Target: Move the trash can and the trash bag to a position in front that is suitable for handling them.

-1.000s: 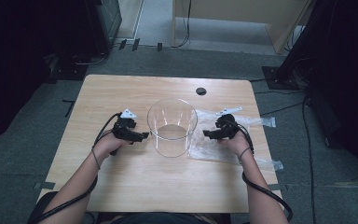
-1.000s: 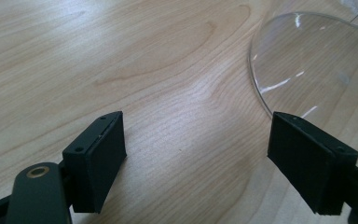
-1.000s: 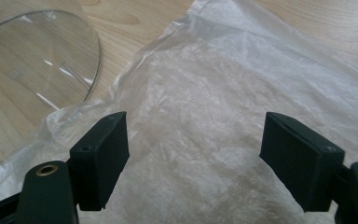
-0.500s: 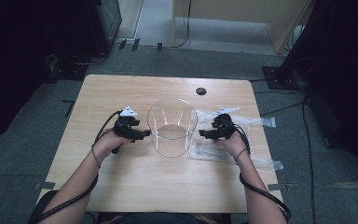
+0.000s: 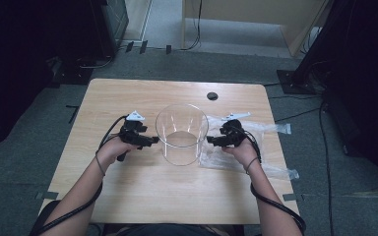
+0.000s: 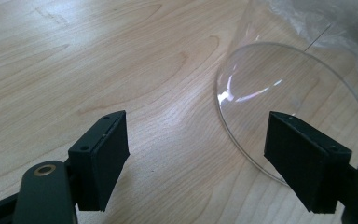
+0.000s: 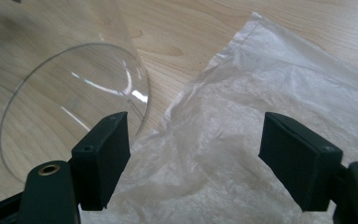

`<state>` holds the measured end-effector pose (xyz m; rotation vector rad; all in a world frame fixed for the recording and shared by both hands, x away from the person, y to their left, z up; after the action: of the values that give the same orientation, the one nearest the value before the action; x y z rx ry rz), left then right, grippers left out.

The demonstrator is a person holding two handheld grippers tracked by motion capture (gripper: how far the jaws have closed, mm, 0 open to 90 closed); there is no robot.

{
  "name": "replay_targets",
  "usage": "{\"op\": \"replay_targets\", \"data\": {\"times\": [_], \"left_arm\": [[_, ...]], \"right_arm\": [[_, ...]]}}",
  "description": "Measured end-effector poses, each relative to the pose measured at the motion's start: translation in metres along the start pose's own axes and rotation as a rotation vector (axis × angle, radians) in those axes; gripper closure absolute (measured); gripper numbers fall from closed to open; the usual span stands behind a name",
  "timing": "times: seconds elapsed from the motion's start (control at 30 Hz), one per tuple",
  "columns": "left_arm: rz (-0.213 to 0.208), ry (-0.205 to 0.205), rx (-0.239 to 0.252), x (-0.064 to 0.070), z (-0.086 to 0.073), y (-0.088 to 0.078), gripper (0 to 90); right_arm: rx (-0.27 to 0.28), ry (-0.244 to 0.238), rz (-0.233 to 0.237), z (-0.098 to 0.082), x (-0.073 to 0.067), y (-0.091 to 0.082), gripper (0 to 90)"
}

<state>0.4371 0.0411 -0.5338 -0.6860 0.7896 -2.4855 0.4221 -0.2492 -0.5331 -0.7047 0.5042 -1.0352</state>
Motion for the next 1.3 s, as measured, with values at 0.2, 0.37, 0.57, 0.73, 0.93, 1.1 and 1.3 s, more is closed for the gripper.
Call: {"op": "replay_targets", "data": {"times": [0.2,0.37,0.57,0.73,0.93,1.1,1.3], "left_arm": [[-0.007,0.006,-0.001,0.003,0.002,-0.004,20.9],[-0.013,0.006,0.007,0.005,0.003,-0.008,21.0],[-0.008,0.002,0.007,0.004,0.001,-0.012,21.0],[0.002,-0.005,0.009,0.001,-0.002,-0.016,21.0],[0.022,-0.015,0.020,-0.003,-0.006,-0.023,21.0],[0.031,-0.024,0.023,-0.005,-0.008,-0.027,21.0],[0.047,-0.030,0.028,-0.007,-0.011,-0.033,21.0]], "right_arm": [[-0.009,-0.033,0.015,0.000,-0.006,-0.001,24.4],[-0.009,-0.048,0.016,0.002,-0.011,-0.002,25.8],[-0.011,-0.061,0.016,0.004,-0.014,-0.001,26.1],[-0.007,-0.069,0.023,0.006,-0.018,0.002,26.1],[-0.007,-0.081,0.038,0.012,-0.025,0.006,26.1],[-0.009,-0.086,0.047,0.014,-0.029,0.009,26.1],[-0.004,-0.101,0.057,0.017,-0.035,0.012,26.1]]}}
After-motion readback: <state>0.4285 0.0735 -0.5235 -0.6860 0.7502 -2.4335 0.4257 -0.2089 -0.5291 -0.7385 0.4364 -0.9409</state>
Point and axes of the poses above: each handheld gripper's, and its own axes: y roughly forward along the jaws, z roughly out of its top, x roughly to its right, the point moved 7 cm from there along y, roughly forward along the jaws, and after that the axes turned 12 degrees about -z, right-handed, at the moved point
